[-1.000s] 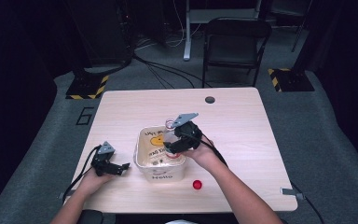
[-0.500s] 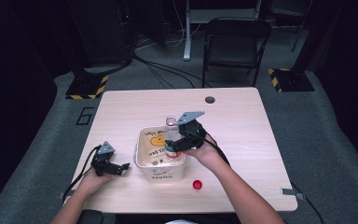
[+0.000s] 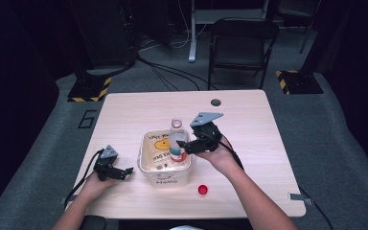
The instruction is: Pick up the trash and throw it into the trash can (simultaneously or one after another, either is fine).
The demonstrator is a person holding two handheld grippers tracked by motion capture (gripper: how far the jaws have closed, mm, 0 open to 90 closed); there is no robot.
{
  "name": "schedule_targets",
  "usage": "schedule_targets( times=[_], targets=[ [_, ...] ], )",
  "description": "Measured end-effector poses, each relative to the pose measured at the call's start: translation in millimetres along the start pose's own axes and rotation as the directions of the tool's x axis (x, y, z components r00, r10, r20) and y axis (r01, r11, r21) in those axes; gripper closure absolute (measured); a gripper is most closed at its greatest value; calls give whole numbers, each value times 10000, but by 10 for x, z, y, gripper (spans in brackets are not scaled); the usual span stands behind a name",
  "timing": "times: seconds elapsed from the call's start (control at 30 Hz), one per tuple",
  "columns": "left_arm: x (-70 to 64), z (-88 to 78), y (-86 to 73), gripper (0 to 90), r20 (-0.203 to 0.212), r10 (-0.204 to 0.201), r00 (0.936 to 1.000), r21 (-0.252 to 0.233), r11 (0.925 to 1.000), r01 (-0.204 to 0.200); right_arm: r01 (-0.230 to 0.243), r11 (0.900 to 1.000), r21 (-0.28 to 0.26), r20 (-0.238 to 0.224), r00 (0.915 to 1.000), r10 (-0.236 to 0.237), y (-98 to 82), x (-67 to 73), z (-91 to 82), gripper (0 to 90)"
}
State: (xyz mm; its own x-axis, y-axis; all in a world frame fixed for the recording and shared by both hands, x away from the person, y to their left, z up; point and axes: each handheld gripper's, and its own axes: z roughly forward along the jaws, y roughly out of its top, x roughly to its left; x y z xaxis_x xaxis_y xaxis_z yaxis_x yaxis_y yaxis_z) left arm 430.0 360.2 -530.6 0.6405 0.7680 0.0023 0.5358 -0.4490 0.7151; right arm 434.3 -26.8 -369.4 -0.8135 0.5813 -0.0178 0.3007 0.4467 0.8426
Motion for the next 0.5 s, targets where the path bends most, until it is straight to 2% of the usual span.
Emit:
schedule_targets(
  times=[0.27,0.5],
  targets=[
    [-1,2,-1,0,-20,-7,10000,-23,10000,7,-214,9997,-136,120,9997,215,-56,-53,-143,219],
    [0,0,0,0,-1,1,10000,4,10000,-1,-344,9991,-250,244,9991,350,-181,-103,-289,230]
  ],
)
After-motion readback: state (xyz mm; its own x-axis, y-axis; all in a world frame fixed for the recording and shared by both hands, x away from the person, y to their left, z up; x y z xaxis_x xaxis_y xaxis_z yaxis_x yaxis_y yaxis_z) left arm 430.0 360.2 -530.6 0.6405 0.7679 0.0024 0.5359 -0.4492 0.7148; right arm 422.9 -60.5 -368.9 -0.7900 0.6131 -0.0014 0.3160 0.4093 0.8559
